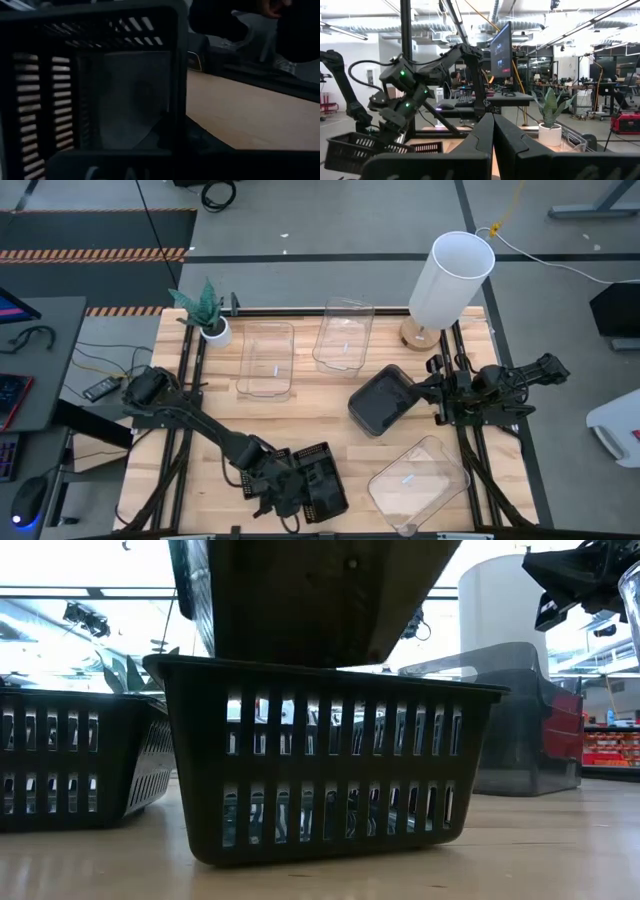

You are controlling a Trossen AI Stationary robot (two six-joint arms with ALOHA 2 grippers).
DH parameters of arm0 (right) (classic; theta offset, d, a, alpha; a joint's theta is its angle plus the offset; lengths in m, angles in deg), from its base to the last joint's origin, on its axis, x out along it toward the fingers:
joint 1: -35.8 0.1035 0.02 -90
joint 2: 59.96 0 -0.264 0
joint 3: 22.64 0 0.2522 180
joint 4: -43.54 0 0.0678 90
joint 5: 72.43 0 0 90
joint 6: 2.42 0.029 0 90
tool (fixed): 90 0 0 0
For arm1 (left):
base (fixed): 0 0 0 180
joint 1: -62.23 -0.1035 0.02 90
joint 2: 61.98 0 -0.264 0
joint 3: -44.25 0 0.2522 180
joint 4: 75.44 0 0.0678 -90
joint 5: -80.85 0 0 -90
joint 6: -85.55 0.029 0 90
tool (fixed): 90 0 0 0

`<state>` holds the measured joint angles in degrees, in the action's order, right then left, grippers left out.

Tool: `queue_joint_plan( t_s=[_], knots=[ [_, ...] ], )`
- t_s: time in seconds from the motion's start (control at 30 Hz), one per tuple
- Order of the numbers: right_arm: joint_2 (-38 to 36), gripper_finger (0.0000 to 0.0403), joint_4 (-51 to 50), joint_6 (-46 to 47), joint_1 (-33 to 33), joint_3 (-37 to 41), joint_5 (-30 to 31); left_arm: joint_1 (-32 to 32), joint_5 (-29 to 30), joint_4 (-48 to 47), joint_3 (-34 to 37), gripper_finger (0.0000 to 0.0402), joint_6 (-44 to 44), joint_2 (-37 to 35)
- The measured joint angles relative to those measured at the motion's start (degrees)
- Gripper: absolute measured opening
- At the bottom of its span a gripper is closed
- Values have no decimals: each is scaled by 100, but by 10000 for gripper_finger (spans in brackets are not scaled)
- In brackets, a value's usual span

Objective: Stack baskets by color
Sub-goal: Stack the top black basket on the top of the bottom right black basket

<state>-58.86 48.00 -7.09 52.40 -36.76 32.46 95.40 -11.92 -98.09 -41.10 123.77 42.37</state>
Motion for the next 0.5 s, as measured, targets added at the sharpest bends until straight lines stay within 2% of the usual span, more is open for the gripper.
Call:
queue_joint_plan(
  t_s=[0.5],
  knots=[
    [0, 16, 9, 0, 0, 0, 0, -374, -159, -836, 2, 10, 12, 110]
  ],
)
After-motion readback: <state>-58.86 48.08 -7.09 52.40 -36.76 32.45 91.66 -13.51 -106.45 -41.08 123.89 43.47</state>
